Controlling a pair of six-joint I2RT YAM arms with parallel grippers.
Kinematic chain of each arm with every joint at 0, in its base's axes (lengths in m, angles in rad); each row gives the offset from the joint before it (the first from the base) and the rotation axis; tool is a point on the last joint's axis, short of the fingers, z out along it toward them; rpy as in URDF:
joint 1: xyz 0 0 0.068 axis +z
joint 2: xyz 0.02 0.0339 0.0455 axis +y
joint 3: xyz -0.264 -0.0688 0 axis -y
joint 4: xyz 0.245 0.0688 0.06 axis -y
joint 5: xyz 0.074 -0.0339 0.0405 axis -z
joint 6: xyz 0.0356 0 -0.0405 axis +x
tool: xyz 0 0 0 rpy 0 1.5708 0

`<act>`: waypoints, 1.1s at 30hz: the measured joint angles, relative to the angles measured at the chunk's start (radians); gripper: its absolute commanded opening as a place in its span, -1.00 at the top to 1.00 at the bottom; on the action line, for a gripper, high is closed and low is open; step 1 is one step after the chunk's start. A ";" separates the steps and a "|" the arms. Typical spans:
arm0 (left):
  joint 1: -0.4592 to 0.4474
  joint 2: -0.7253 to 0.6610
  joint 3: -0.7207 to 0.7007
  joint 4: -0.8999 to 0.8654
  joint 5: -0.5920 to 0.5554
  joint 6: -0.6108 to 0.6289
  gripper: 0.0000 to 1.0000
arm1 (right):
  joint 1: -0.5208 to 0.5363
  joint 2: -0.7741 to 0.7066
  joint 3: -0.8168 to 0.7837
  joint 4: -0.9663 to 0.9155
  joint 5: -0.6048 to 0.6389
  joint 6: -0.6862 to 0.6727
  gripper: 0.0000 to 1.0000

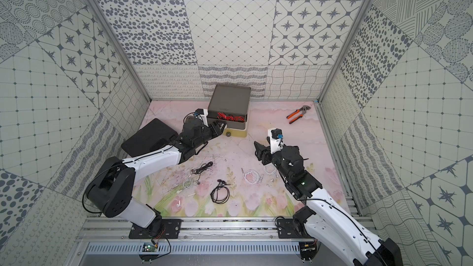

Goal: Place the wired earphones into the drawer by color
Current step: Close the drawer in the storage box.

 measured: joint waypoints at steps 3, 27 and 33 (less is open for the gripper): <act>0.007 0.037 0.024 0.027 0.004 0.006 0.00 | 0.000 0.000 0.000 0.000 0.000 0.000 -0.35; 0.024 0.157 0.110 0.115 0.044 0.035 -0.10 | -0.005 0.020 0.000 0.000 0.004 0.000 -0.36; 0.026 0.121 0.087 0.124 0.051 0.031 -0.42 | -0.006 0.049 0.000 -0.001 0.004 0.001 -0.37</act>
